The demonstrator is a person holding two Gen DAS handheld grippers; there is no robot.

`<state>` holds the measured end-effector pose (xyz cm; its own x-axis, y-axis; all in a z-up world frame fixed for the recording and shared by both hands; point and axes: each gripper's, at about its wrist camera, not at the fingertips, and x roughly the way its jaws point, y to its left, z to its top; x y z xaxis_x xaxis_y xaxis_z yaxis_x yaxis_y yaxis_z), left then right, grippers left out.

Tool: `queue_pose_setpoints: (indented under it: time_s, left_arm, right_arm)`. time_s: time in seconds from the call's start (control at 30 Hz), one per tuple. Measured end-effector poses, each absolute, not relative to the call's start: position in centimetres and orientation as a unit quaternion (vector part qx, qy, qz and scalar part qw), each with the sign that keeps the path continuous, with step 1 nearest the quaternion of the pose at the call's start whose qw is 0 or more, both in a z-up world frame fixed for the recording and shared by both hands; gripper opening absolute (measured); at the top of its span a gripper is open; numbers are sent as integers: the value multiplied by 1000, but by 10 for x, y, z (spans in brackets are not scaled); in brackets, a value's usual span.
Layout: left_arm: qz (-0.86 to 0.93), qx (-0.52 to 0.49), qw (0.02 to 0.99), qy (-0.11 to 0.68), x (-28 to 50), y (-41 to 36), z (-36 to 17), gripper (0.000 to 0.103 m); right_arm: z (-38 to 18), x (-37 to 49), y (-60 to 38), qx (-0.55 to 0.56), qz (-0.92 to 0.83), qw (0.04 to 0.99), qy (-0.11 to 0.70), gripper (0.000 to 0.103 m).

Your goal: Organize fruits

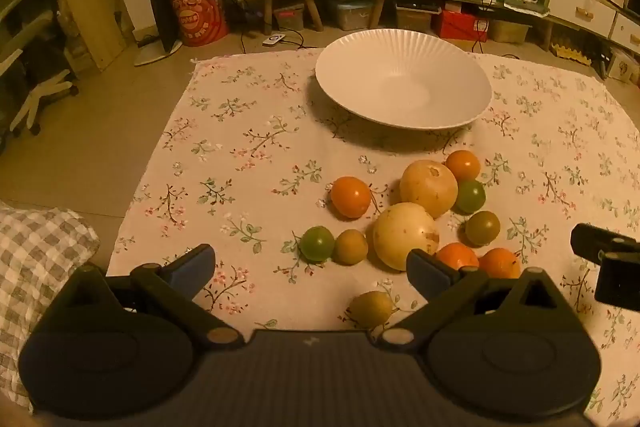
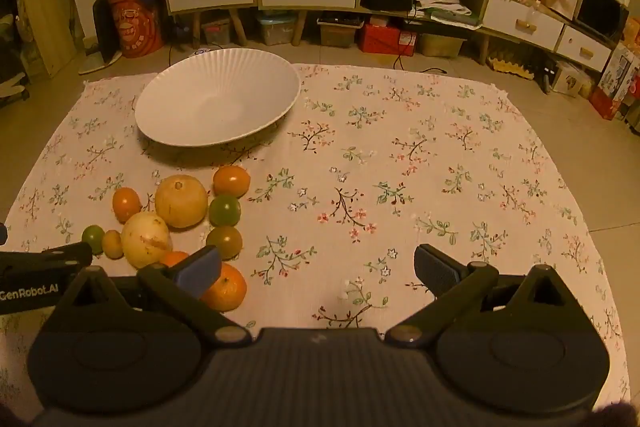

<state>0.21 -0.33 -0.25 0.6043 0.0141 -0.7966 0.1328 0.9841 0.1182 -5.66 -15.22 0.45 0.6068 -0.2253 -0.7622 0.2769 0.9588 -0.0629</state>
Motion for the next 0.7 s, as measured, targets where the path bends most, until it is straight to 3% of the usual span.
queue_pose_setpoints:
  time_s: [0.7]
  left_arm:
    - [-39,87,893,440,2,-10,-6,103]
  right_arm:
    - [8,-54,-147,36,-121,901,414,103]
